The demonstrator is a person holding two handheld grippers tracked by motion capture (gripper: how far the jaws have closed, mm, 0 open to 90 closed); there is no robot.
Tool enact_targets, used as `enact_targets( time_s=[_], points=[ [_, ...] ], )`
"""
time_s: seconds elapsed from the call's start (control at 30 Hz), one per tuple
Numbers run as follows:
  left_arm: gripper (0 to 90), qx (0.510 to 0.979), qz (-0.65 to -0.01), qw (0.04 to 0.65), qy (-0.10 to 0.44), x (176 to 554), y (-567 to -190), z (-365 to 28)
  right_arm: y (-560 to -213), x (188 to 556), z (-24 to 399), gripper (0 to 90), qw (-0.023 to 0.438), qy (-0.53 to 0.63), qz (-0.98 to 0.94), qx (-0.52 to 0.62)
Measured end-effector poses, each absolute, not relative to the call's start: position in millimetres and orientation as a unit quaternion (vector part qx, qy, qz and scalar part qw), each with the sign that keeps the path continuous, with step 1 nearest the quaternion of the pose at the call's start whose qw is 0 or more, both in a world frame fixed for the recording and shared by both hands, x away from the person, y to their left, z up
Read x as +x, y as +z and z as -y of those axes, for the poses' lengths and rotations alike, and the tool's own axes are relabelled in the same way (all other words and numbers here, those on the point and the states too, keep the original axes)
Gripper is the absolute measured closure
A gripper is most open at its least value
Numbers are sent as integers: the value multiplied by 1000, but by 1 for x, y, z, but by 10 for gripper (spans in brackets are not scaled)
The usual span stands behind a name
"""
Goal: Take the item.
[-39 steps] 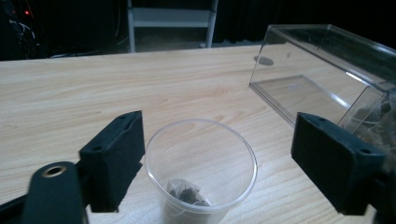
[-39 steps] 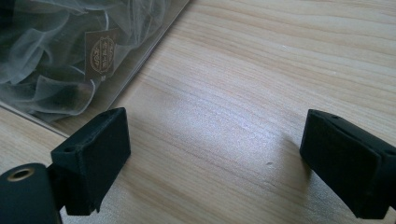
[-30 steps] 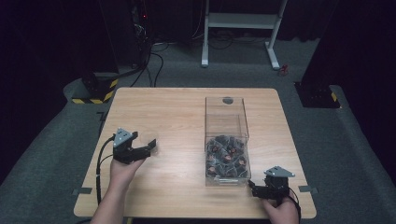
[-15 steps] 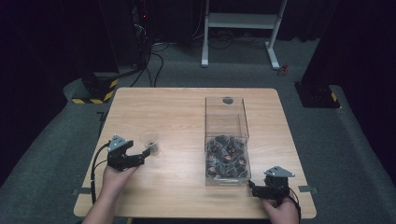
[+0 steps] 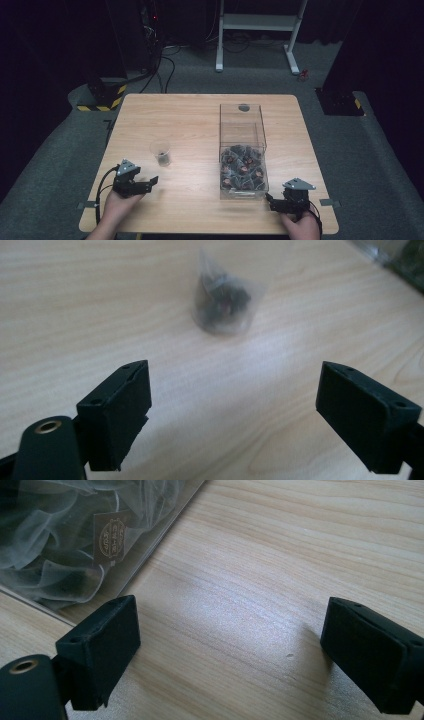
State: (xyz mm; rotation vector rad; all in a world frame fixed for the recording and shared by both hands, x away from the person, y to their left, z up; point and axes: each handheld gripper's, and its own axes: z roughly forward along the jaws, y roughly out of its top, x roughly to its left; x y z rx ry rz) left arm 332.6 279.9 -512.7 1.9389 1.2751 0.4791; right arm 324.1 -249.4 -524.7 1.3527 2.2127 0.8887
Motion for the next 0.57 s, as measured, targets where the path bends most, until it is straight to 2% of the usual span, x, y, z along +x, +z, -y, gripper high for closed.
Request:
enact_targets(
  time_s=[0.2, 0.27, 0.57],
  points=[
    [149, 767, -498, 355, 195, 320, -528, -277, -525, 324, 250, 87, 199, 318, -791, 482],
    [146, 767, -496, 345, 217, 317, -528, -273, -525, 324, 249, 87, 199, 318, -791, 482],
    [144, 773, -490, 340, 216, 317, -530, -270, -525, 324, 250, 84, 198, 319, -791, 482]
  ],
)
